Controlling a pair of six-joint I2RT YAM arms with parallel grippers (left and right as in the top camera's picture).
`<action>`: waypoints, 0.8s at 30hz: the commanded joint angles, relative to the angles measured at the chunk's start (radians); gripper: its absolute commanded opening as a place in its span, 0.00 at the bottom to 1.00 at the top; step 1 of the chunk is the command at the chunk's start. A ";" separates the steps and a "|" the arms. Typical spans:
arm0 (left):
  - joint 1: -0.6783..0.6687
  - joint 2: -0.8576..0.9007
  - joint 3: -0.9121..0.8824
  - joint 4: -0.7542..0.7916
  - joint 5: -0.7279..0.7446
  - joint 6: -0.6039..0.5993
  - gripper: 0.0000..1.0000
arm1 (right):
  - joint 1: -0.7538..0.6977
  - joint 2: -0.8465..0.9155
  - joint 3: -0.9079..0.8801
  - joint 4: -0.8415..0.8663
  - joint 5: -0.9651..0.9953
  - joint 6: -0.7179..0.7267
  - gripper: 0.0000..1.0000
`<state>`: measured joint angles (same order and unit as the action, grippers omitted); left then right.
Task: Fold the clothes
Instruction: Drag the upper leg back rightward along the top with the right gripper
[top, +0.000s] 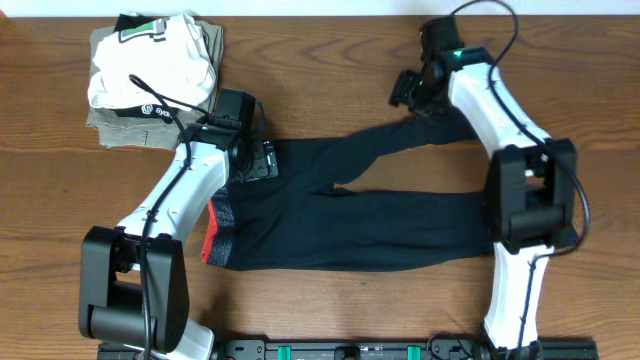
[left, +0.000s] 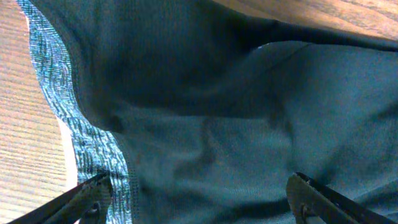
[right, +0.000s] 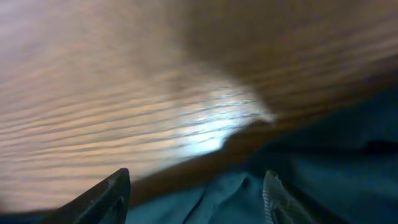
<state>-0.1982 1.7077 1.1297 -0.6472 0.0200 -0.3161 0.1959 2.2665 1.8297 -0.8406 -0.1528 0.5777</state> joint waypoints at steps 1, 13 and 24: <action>0.003 0.004 -0.010 -0.008 -0.001 0.009 0.91 | 0.013 0.047 0.010 -0.002 0.014 0.048 0.66; 0.003 0.004 -0.010 -0.010 -0.001 0.009 0.91 | 0.011 0.081 0.022 -0.013 0.045 0.051 0.15; 0.003 0.004 -0.010 -0.010 -0.002 0.009 0.91 | -0.005 0.080 0.261 -0.286 0.227 0.050 0.01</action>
<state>-0.1982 1.7077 1.1297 -0.6537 0.0204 -0.3164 0.1955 2.3428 2.0075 -1.0840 -0.0402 0.6243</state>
